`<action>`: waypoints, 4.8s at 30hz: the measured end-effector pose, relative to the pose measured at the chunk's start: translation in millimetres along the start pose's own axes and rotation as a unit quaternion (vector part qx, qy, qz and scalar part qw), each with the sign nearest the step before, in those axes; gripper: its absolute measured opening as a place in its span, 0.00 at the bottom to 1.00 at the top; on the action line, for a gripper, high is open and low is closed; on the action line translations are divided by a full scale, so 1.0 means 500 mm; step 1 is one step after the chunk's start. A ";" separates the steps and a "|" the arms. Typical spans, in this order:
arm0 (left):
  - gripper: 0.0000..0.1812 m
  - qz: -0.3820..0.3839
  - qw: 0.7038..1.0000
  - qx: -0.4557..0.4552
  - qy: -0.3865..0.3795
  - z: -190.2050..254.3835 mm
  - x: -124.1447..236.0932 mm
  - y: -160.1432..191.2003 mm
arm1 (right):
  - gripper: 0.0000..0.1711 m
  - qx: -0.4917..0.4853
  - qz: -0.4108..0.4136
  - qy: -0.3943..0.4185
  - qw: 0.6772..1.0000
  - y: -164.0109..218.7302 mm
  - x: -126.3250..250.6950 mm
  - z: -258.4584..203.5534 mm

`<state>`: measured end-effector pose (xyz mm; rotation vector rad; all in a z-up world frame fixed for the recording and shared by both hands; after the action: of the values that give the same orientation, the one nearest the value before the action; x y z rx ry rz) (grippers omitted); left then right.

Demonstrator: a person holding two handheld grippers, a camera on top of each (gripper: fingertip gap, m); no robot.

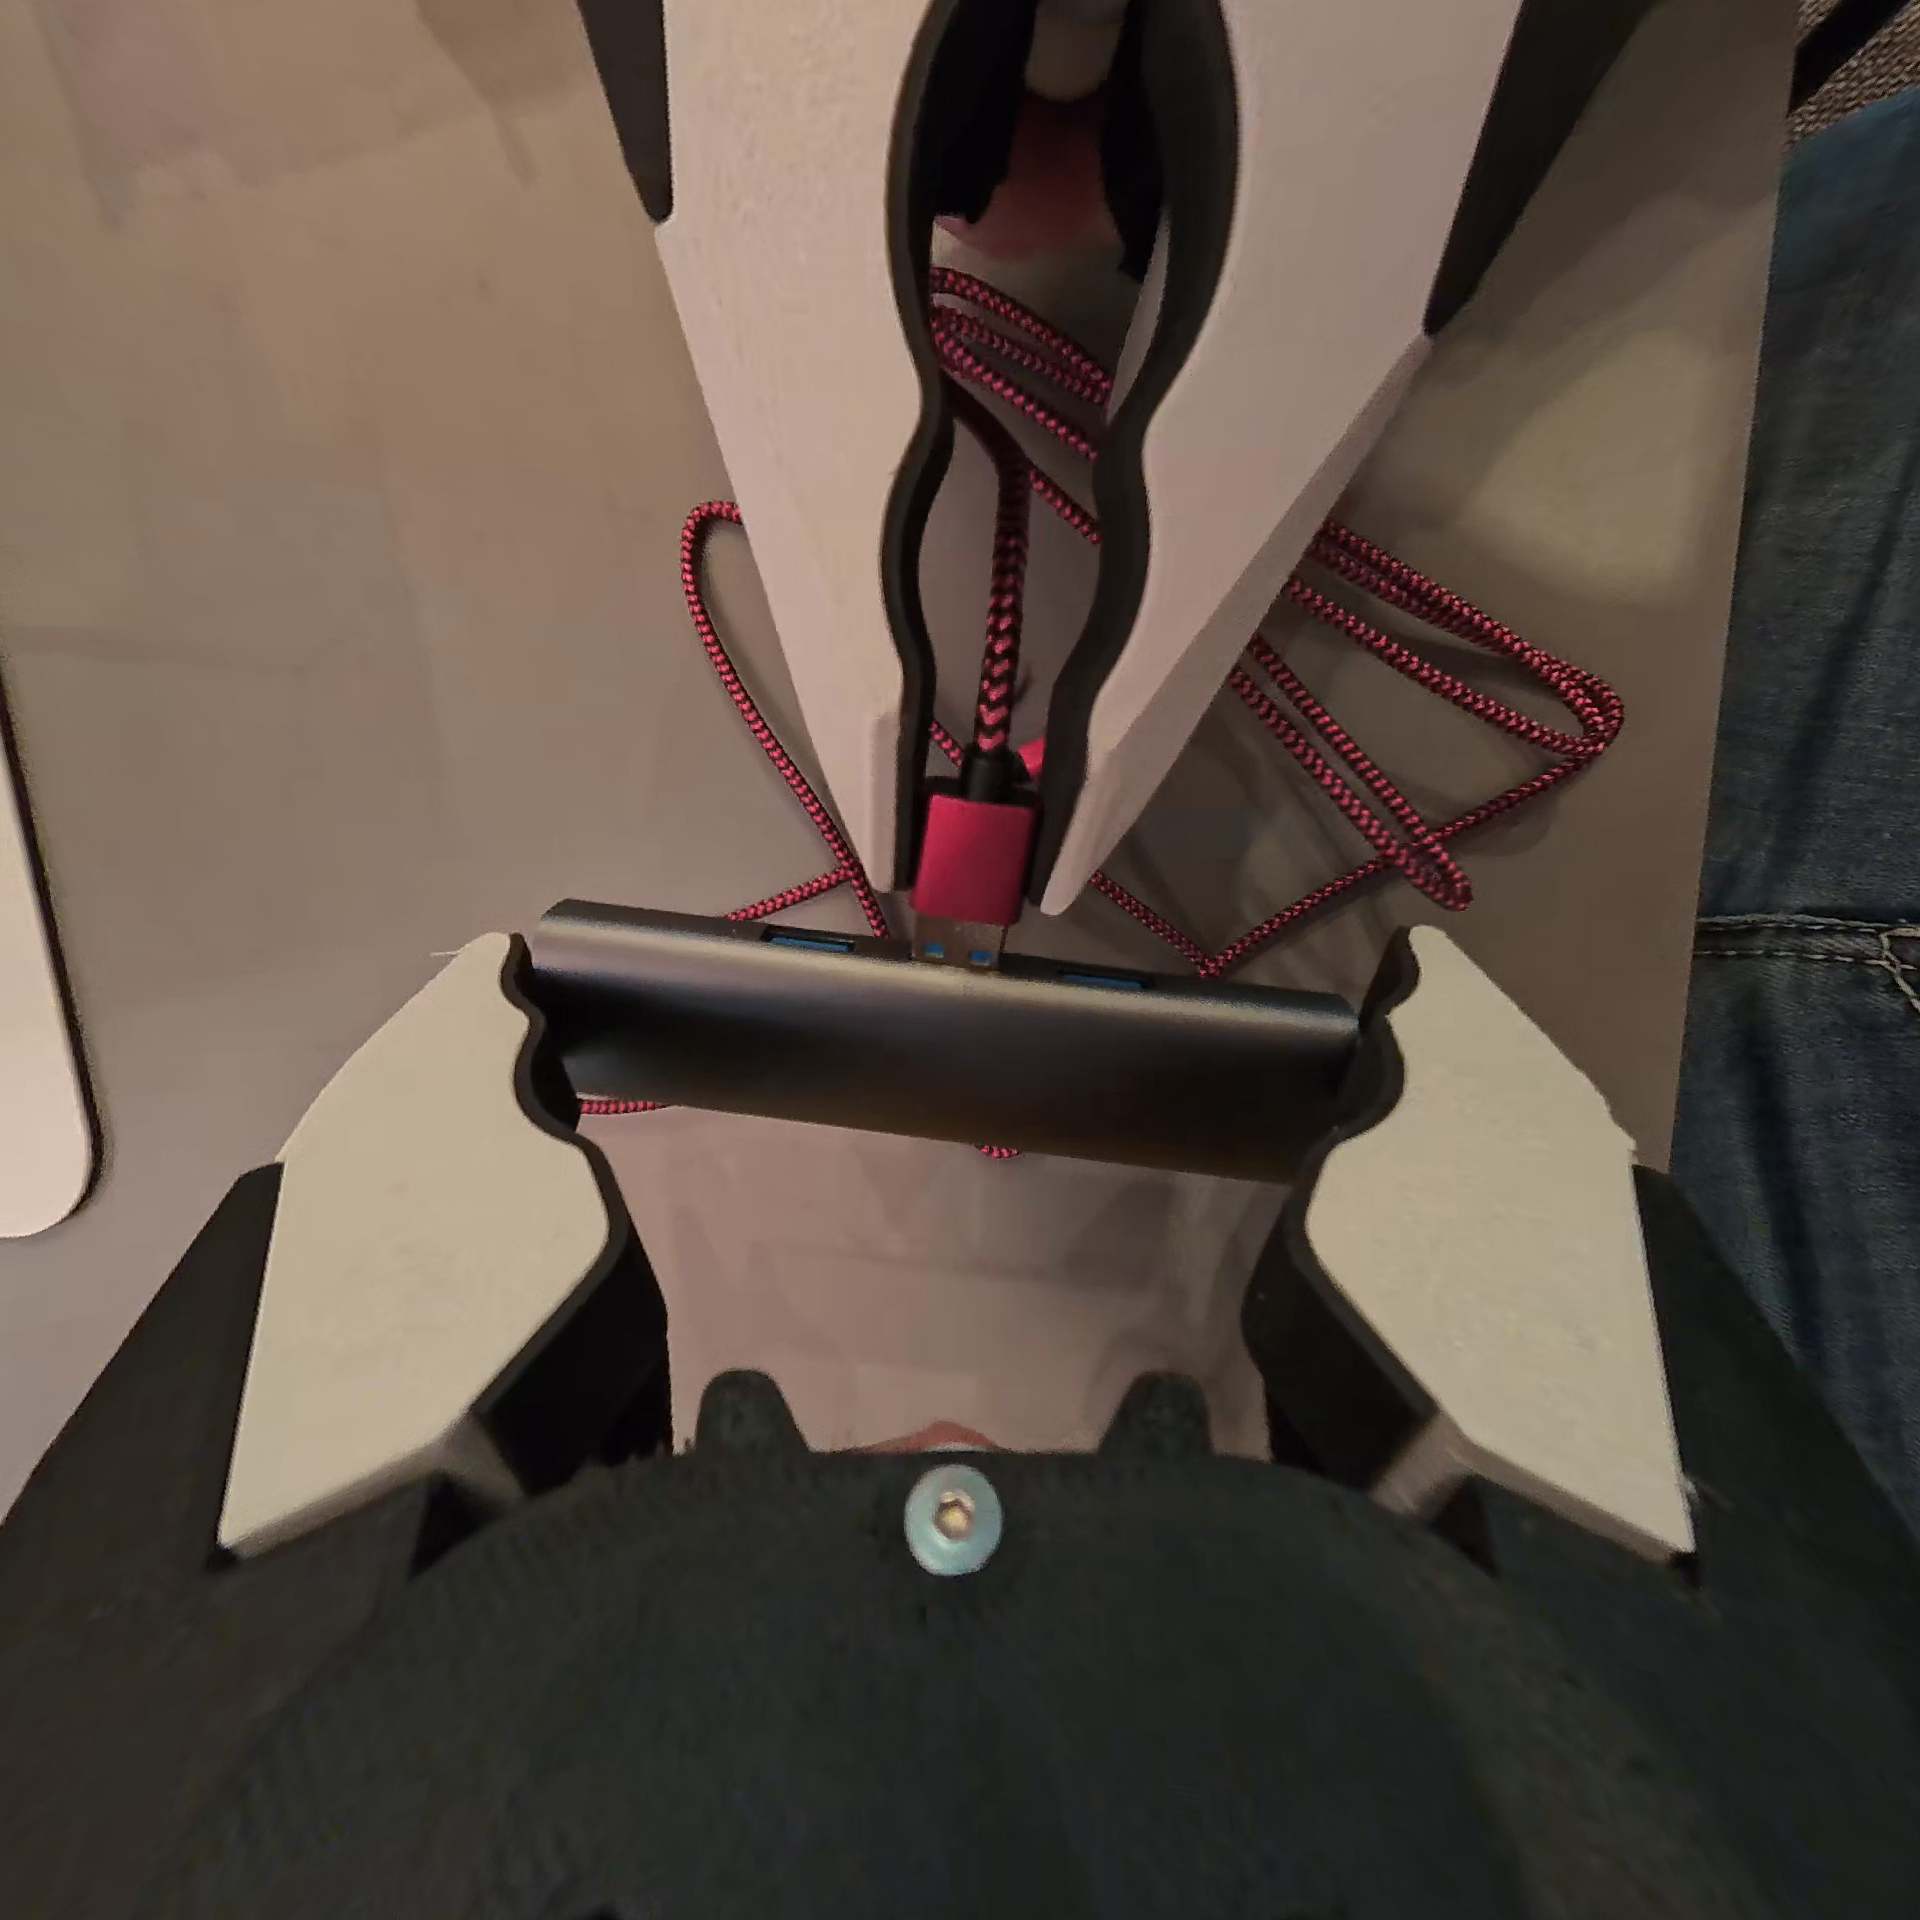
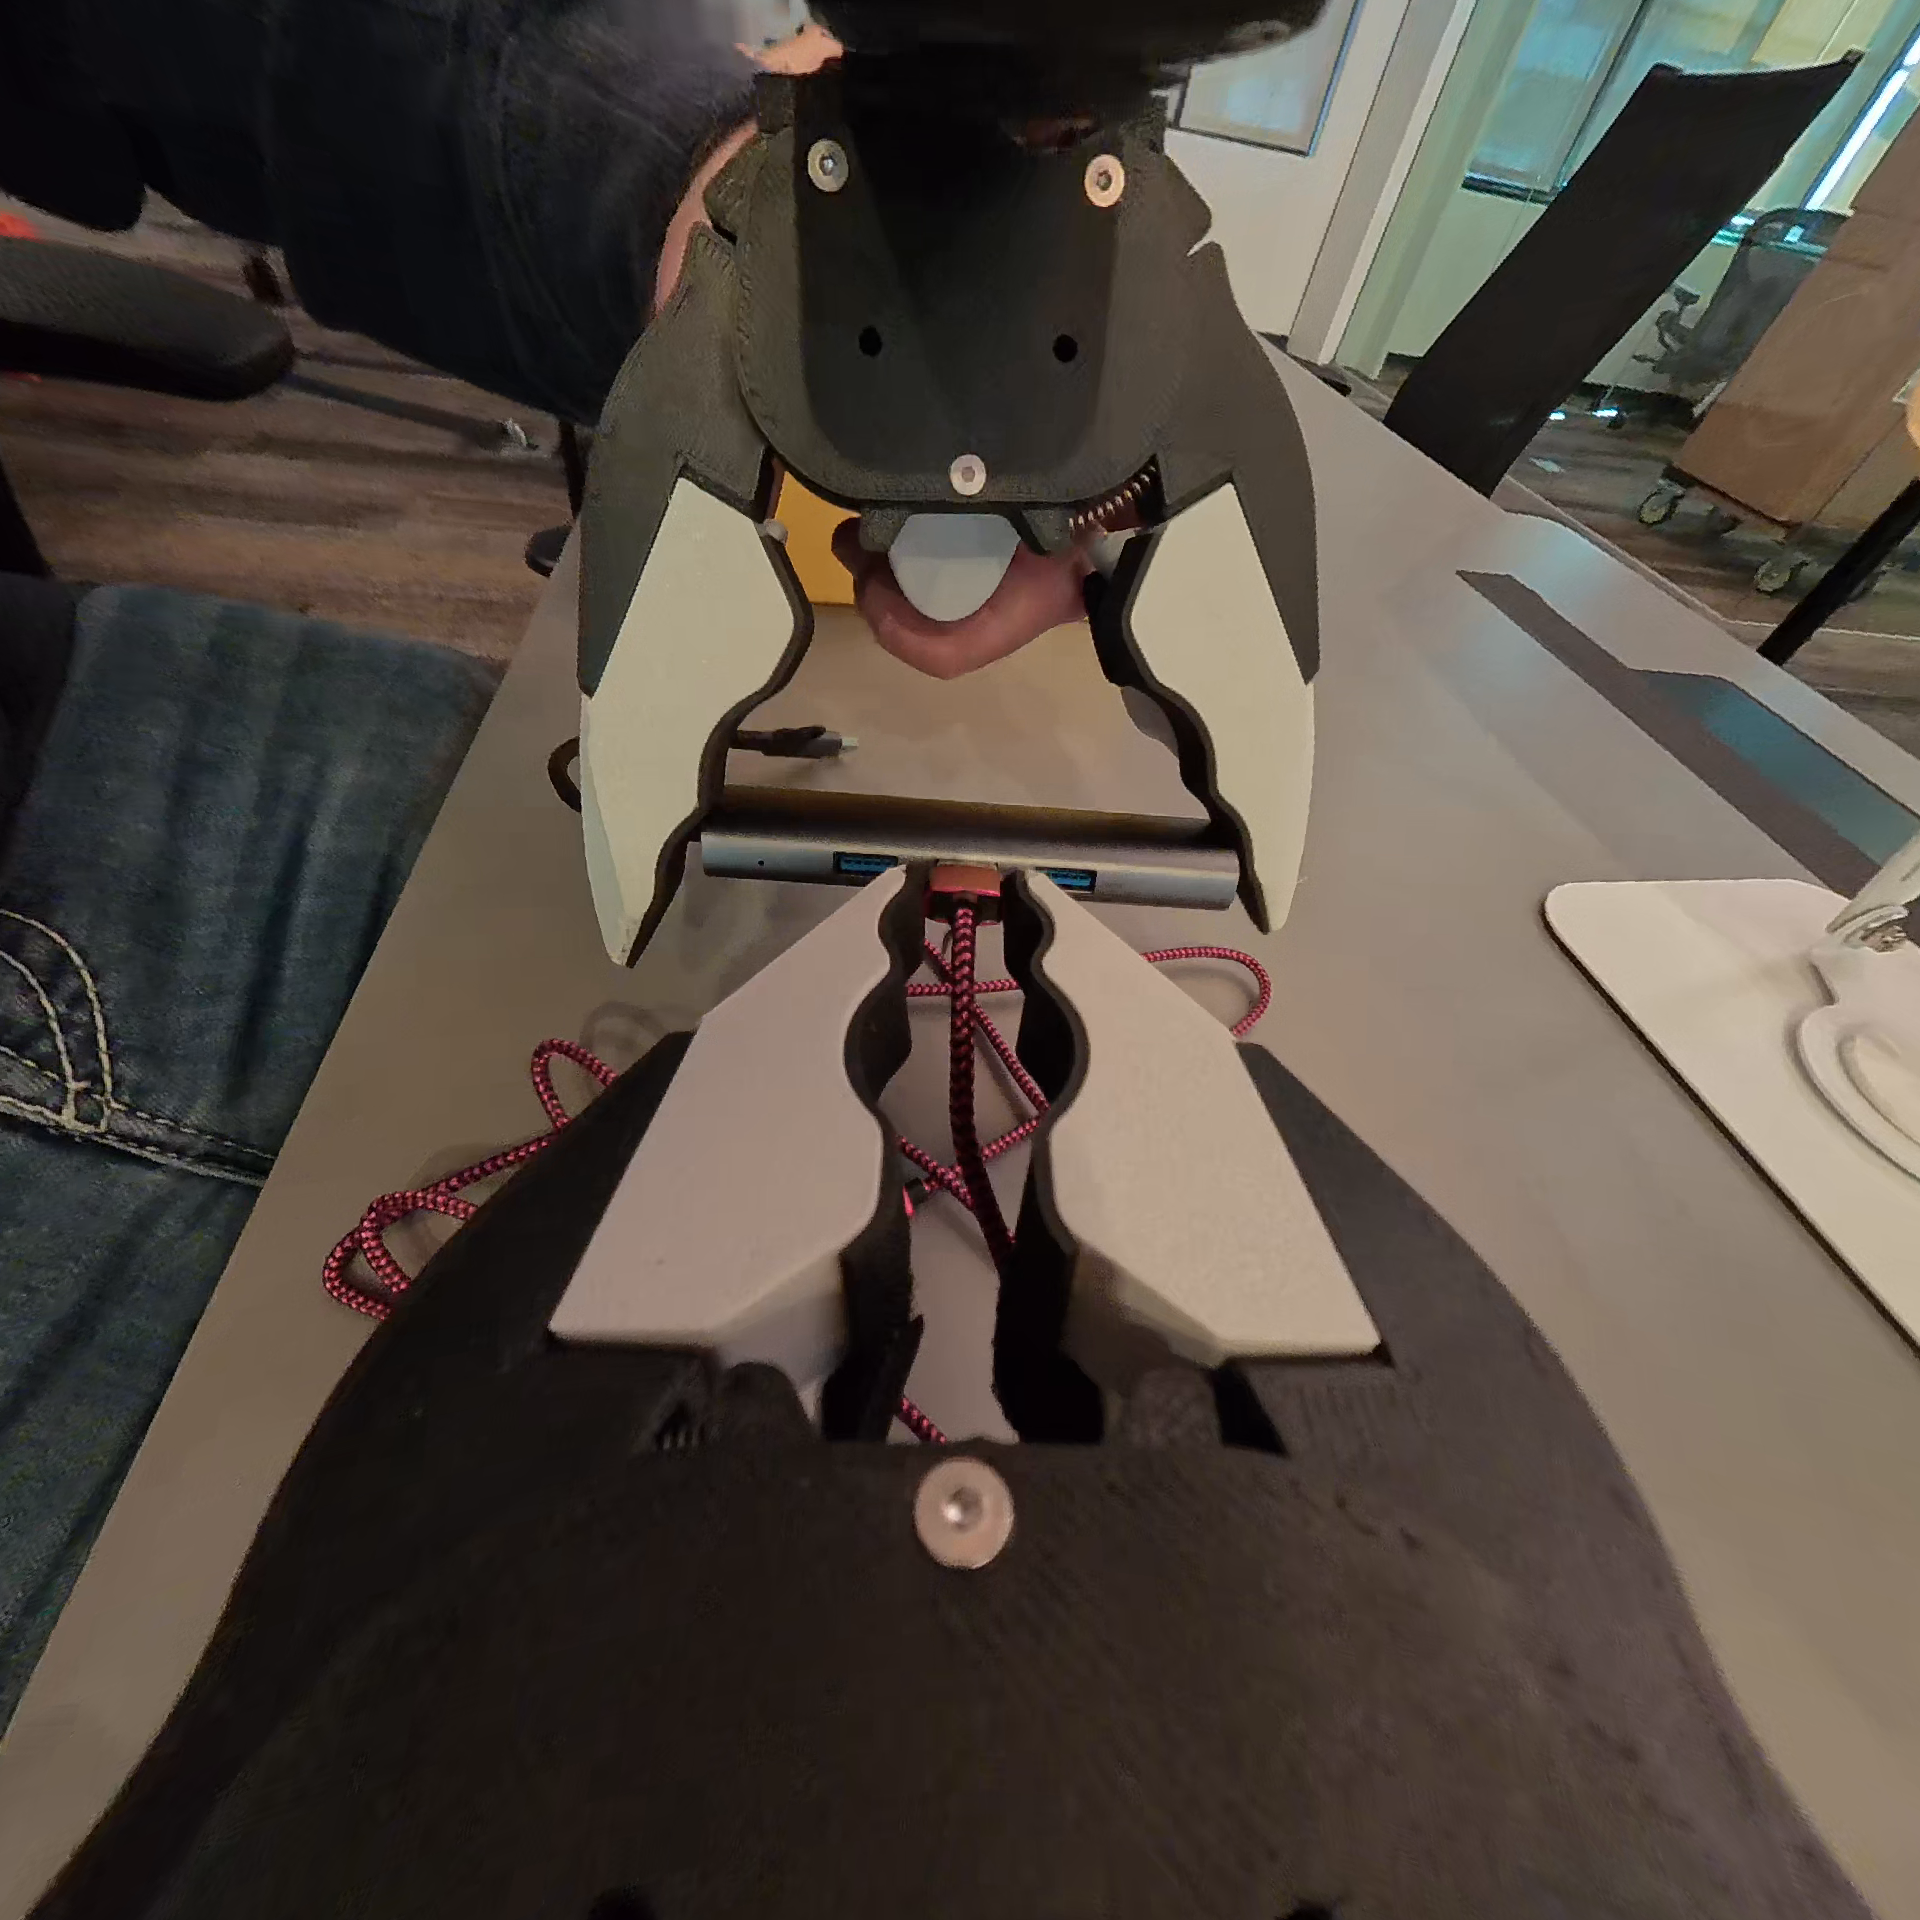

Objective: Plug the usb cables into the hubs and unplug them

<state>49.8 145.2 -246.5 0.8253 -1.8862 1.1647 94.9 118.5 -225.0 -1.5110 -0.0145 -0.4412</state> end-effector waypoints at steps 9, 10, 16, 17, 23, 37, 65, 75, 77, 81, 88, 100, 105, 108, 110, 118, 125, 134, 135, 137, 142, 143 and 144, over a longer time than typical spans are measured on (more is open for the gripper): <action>0.76 0.073 0.997 0.024 -0.006 -0.009 0.045 -0.040 | 0.08 0.018 0.089 -0.010 0.996 -0.029 0.026 -0.005; 0.76 0.080 0.996 0.030 -0.005 -0.010 0.050 -0.044 | 0.08 0.014 0.100 -0.015 0.995 -0.032 0.029 -0.005; 0.76 0.095 0.995 0.035 0.006 -0.010 0.065 -0.053 | 0.08 0.013 0.122 -0.023 0.992 -0.045 0.036 -0.009; 0.76 0.085 0.996 0.025 -0.001 -0.012 0.064 -0.050 | 0.08 0.013 0.122 -0.021 0.992 -0.047 0.037 -0.008; 0.81 -0.018 0.998 -0.051 -0.015 0.000 0.044 -0.021 | 0.08 0.024 0.088 -0.019 0.996 -0.045 0.027 -0.009; 0.81 -0.151 0.979 0.133 -0.018 0.015 -0.075 0.071 | 0.08 -0.027 -0.015 -0.027 0.999 0.031 0.023 0.010; 0.81 -0.167 0.964 0.205 -0.038 0.012 -0.043 0.114 | 0.17 -0.096 -0.213 -0.044 0.971 0.150 0.046 -0.006; 0.80 -0.165 0.944 0.278 -0.068 0.023 -0.062 0.130 | 0.15 -0.098 -0.202 -0.065 0.972 0.066 -0.003 0.005; 0.80 -0.157 0.943 0.285 -0.068 0.020 -0.067 0.131 | 0.12 -0.140 -0.218 -0.076 0.963 0.082 -0.037 0.019; 0.73 -0.109 0.951 0.279 -0.078 0.025 -0.061 0.126 | 0.14 -0.198 -0.242 -0.113 0.943 0.109 -0.081 0.031; 0.72 -0.052 0.961 0.250 -0.106 0.035 -0.057 0.114 | 0.26 -0.252 -0.181 -0.148 0.939 0.071 -0.095 0.044; 0.68 0.032 0.960 0.149 -0.236 0.026 -0.023 0.076 | 0.11 -0.313 -0.166 -0.202 0.913 0.068 -0.108 0.047; 0.81 0.008 0.958 0.124 -0.258 0.008 -0.005 0.059 | 0.09 -0.336 -0.108 -0.162 0.921 0.043 -0.098 0.055; 0.81 -0.003 0.956 0.132 -0.264 0.007 -0.005 0.048 | 0.08 -0.342 -0.091 -0.127 0.927 0.032 -0.094 0.059; 0.81 0.011 0.952 0.158 -0.261 0.000 -0.002 0.037 | 0.08 -0.353 -0.071 -0.113 0.926 0.029 -0.094 0.058; 0.81 0.019 0.936 0.138 -0.323 -0.017 -0.022 0.052 | 0.08 -0.393 -0.012 -0.090 0.915 0.023 -0.094 0.053; 0.81 0.048 0.947 0.102 -0.300 -0.008 -0.027 0.049 | 0.08 -0.401 -0.013 -0.091 0.912 0.031 -0.092 0.044; 0.81 0.045 0.955 0.090 -0.279 -0.014 -0.018 0.051 | 0.09 -0.376 -0.023 -0.073 0.923 0.019 -0.094 0.045; 0.81 0.043 0.955 0.083 -0.281 -0.013 -0.018 0.051 | 0.09 -0.374 -0.025 -0.073 0.924 0.018 -0.094 0.045; 0.80 0.034 0.959 0.080 -0.268 -0.008 -0.020 0.055 | 0.09 -0.372 -0.033 -0.077 0.924 0.023 -0.097 0.041; 0.79 0.051 0.963 0.084 -0.253 -0.007 -0.010 0.047 | 0.09 -0.363 -0.018 -0.096 0.926 0.019 -0.092 0.041; 0.79 0.057 0.963 0.093 -0.245 -0.006 -0.008 0.044 | 0.09 -0.350 -0.013 -0.098 0.932 0.014 -0.085 0.042; 0.79 0.067 0.964 0.103 -0.235 -0.006 -0.004 0.040 | 0.10 -0.340 -0.008 -0.097 0.936 0.011 -0.078 0.044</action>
<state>35.1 155.7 -256.0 1.1864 -2.2570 1.3529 66.4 150.2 -239.4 -2.2359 -0.0320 -0.3198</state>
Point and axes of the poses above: each gripper's, where its closed fingertips meet, x back along the fingers, y out of its underside, z = x × y across the jaws, the point moved 4 cm from there along x, back along the fingers, and after that the axes turned 13 degrees about -y, right-handed, at the moved point
